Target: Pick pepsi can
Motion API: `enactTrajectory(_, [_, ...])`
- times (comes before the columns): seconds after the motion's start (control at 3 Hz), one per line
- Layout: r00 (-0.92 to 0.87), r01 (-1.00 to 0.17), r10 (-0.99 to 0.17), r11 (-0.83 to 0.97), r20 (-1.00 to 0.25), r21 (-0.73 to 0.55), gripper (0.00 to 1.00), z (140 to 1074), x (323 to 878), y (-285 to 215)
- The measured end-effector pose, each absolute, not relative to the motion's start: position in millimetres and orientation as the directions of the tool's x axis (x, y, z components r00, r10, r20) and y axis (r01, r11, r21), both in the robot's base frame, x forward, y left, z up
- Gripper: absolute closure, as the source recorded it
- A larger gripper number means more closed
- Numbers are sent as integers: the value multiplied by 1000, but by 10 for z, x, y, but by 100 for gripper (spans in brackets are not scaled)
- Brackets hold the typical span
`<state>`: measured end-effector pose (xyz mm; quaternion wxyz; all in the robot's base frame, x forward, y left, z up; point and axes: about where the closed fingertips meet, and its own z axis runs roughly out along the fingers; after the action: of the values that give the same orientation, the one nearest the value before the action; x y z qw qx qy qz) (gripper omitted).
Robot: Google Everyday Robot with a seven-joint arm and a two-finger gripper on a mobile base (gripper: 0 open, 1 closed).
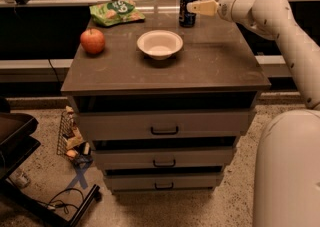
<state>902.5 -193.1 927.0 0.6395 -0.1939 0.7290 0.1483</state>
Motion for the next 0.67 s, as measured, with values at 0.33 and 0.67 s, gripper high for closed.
enactTrajectory(0.33, [-28, -490, -86, 870, -996, -61, 0, 9202, 9252, -1748])
enactTrajectory(0.67, [60, -506, -95, 855, -994, -112, 0, 9245, 9466, -1675])
